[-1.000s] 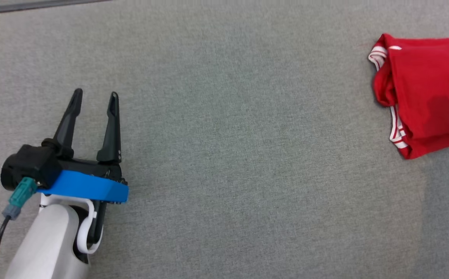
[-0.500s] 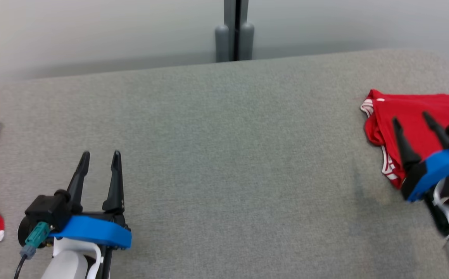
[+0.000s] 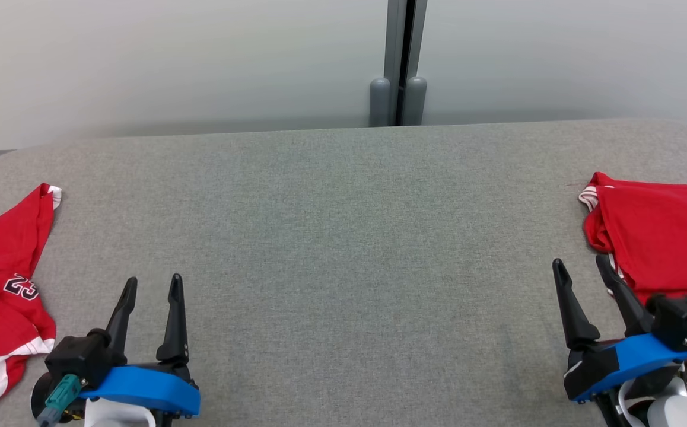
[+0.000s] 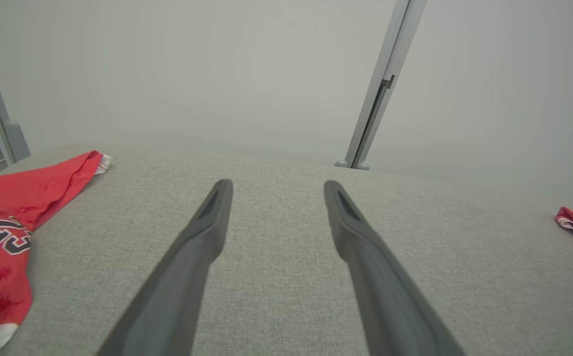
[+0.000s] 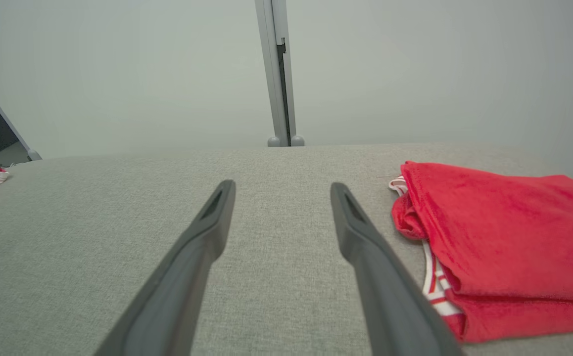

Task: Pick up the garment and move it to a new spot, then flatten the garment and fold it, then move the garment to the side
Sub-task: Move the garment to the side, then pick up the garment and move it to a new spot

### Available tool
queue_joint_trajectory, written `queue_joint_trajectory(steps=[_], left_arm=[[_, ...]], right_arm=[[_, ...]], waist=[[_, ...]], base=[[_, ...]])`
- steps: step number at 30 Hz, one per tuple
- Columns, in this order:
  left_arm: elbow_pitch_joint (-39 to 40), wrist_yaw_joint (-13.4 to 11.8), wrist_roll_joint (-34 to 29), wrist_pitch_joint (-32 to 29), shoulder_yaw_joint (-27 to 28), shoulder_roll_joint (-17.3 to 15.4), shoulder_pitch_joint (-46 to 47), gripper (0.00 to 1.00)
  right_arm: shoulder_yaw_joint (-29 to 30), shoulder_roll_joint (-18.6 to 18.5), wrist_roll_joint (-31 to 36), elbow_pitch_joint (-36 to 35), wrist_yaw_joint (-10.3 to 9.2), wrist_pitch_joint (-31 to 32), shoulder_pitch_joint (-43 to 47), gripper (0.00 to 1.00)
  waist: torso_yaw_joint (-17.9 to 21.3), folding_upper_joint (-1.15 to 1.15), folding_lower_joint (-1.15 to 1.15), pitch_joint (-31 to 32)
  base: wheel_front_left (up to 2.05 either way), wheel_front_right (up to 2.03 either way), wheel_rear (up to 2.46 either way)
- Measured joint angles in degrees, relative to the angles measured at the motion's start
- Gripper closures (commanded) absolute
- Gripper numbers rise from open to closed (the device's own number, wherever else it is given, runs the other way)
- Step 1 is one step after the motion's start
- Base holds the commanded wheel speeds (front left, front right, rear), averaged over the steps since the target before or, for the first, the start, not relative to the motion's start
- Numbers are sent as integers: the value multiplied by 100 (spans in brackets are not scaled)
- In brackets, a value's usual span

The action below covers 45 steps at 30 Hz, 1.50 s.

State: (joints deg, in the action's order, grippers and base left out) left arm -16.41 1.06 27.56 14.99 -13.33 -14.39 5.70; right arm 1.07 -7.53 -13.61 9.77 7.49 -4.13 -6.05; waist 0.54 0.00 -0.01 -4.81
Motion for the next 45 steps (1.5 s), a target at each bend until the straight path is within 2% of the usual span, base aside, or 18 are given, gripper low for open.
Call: queue_joint_trajectory(steps=[11, 16, 21, 37, 45], left_arm=[[-5, 74, -122, 0, 153, 78, -93, 0], [12, 83, -165, 0, 166, 196, -83, 0], [45, 99, -227, 0, 213, 258, -79, 0], [174, 57, -289, 7, 370, 322, -354, 0], [238, 16, -285, 5, 367, 320, -432, 0]], right_arm=[[88, 112, 140, -296, -1, 190, 96, 0], [187, 111, 187, -341, -1, 212, 104, 0], [179, 116, 190, -343, -1, 257, 187, 0], [-375, 133, 85, -157, -1, 300, 123, 0], [-471, 115, 43, -86, -1, 308, 97, 0]], waist=[[-17, 0, 1, 32], [-177, 0, 1, 43], [-576, 0, 1, 86], [-2349, 0, 2, 168], [-2894, 0, 2, 85]], base=[[0, 0, 0], [0, 0, 0], [0, 0, 0], [0, 0, 0], [0, 0, 0]])
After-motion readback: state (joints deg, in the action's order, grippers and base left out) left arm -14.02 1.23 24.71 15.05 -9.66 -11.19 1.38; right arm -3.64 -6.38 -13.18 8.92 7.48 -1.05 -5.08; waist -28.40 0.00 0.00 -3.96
